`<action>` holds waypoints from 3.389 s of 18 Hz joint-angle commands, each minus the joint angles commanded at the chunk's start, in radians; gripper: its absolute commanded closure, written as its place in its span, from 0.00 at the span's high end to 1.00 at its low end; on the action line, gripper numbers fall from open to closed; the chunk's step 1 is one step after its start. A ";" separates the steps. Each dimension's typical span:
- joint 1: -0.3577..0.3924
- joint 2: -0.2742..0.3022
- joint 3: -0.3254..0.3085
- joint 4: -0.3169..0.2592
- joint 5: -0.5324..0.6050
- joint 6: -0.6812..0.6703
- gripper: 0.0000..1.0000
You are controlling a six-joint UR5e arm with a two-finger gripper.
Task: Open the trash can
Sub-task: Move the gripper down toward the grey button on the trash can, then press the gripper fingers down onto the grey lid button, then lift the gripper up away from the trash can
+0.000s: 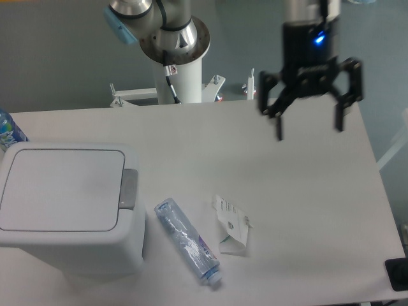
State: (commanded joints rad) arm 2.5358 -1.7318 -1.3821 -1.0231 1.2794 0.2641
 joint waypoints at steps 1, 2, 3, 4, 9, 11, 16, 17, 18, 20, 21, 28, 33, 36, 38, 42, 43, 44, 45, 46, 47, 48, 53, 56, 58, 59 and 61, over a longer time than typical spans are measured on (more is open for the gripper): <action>-0.023 -0.009 -0.002 0.000 -0.002 -0.037 1.00; -0.041 -0.015 -0.006 -0.002 -0.008 -0.071 1.00; -0.054 -0.018 -0.011 -0.002 -0.012 -0.104 1.00; -0.069 -0.028 -0.014 -0.003 -0.017 -0.135 1.00; -0.106 -0.034 -0.067 -0.003 -0.070 -0.209 1.00; -0.120 -0.032 -0.101 0.000 -0.081 -0.209 1.00; -0.143 -0.034 -0.109 0.003 -0.103 -0.238 1.00; -0.144 -0.034 -0.110 0.003 -0.124 -0.243 1.00; -0.143 -0.034 -0.110 0.003 -0.135 -0.243 1.00; -0.144 -0.035 -0.114 0.002 -0.135 -0.243 1.00; -0.144 -0.035 -0.120 0.002 -0.137 -0.243 1.00; -0.155 -0.037 -0.138 -0.002 -0.164 -0.267 1.00; -0.157 -0.037 -0.144 0.000 -0.164 -0.270 1.00; -0.172 -0.037 -0.146 0.003 -0.161 -0.284 1.00; -0.175 -0.037 -0.146 0.005 -0.161 -0.290 1.00; -0.175 -0.037 -0.152 0.005 -0.160 -0.290 1.00; -0.177 -0.037 -0.152 0.005 -0.160 -0.290 1.00; -0.175 -0.037 -0.152 0.005 -0.158 -0.289 1.00; -0.175 -0.037 -0.152 0.005 -0.158 -0.289 1.00; -0.177 -0.038 -0.153 0.005 -0.158 -0.289 1.00; -0.177 -0.038 -0.152 0.005 -0.158 -0.289 1.00; -0.177 -0.038 -0.152 0.005 -0.158 -0.289 1.00; -0.180 -0.040 -0.153 0.005 -0.156 -0.290 1.00; -0.184 -0.045 -0.153 0.006 -0.155 -0.290 1.00; -0.186 -0.048 -0.153 0.006 -0.153 -0.290 1.00; -0.186 -0.048 -0.153 0.008 -0.153 -0.290 1.00; -0.186 -0.048 -0.155 0.008 -0.153 -0.290 1.00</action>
State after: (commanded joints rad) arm 2.3501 -1.7794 -1.5370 -1.0155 1.1259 -0.0261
